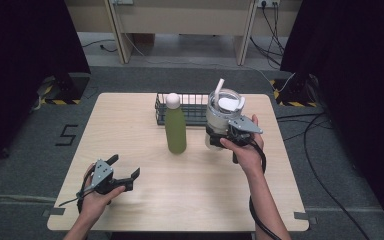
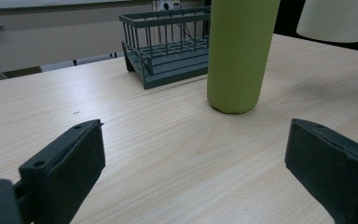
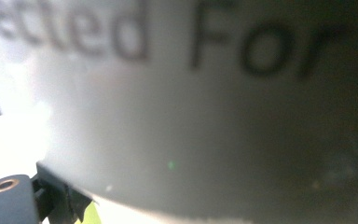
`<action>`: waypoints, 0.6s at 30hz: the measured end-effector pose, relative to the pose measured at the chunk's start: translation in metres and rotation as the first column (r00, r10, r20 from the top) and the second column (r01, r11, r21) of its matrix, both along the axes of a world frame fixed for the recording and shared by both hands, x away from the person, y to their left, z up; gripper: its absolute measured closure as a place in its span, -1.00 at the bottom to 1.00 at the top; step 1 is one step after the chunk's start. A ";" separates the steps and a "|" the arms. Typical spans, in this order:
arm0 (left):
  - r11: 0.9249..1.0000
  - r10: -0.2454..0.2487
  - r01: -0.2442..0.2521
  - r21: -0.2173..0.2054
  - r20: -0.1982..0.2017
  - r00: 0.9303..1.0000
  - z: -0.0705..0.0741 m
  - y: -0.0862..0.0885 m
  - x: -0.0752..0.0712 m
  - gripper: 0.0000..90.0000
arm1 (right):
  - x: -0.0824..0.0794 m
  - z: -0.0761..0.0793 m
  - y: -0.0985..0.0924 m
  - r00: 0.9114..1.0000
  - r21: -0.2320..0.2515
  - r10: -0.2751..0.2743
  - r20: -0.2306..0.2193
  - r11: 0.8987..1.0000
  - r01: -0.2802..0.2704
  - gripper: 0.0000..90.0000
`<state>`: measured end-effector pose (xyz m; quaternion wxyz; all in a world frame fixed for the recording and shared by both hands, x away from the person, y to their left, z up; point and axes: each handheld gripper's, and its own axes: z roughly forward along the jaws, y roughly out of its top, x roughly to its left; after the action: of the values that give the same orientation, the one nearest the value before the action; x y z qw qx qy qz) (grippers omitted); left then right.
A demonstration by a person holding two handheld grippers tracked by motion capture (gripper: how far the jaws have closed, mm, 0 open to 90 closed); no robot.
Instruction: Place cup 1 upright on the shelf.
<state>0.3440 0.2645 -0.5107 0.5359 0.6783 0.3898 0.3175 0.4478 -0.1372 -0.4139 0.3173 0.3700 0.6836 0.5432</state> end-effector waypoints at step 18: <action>1.000 0.000 0.000 -0.002 -0.001 1.000 0.000 -0.001 0.001 -0.91 | 0.017 0.010 0.003 1.000 0.001 -0.018 0.007 1.000 0.018 -0.78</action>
<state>0.3446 0.2634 -0.5112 0.5364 0.6779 0.3905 0.3166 0.4645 -0.1345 -0.4042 0.3243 0.3746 0.6789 0.5419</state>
